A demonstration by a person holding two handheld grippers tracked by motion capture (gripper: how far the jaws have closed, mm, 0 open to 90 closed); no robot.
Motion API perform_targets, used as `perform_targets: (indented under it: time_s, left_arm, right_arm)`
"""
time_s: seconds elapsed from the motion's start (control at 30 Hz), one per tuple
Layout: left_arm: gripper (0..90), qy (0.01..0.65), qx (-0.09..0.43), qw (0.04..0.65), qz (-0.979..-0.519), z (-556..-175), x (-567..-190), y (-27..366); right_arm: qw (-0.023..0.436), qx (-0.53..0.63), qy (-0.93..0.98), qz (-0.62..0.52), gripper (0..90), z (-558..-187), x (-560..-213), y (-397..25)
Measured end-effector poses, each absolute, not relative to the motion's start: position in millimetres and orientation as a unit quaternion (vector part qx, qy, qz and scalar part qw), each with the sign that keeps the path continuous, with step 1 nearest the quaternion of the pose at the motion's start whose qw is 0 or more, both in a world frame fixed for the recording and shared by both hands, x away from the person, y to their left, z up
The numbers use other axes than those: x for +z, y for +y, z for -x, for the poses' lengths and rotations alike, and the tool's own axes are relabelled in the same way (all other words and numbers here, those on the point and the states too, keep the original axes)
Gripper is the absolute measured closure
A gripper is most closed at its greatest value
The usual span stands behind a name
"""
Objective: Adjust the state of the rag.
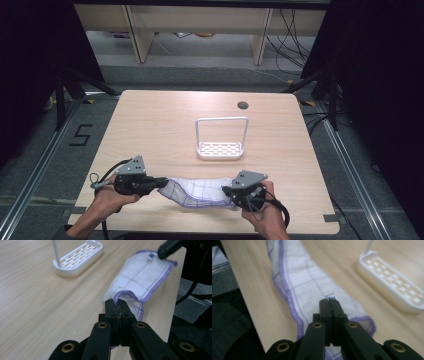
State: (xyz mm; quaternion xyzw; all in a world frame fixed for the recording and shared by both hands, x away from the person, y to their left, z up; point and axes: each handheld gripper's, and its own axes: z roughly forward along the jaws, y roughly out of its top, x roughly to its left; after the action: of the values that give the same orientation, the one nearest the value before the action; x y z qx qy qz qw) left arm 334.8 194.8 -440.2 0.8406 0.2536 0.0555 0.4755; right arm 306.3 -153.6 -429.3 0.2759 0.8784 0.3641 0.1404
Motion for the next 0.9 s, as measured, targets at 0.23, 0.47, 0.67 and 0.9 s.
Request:
perform_targets:
  time_s: [0.23,0.47,0.67,0.9]
  left_arm:
    - [88.4,0.252,0.06,0.467,-0.845,-342.4,-440.9,189.0]
    - [88.2,0.28,0.076,0.431,-0.855,-373.5,-463.9,173.9]
    - [85.9,0.292,0.08,0.399,-0.866,-394.3,-484.1,164.0]
    - [57.5,0.305,0.102,0.37,-0.872,-394.2,-492.6,166.9]
  right_arm:
    - [0.154,0.377,0.859,-0.311,90.0,-344.3,-413.4,-167.9]
    - [0.122,0.332,0.858,-0.373,90.0,-403.6,-447.7,-171.6]
    - [0.115,0.314,0.859,-0.389,90.0,-421.5,-466.2,-164.9]
    - [0.137,0.282,0.861,-0.4,72.2,-423.7,-472.3,-165.9]
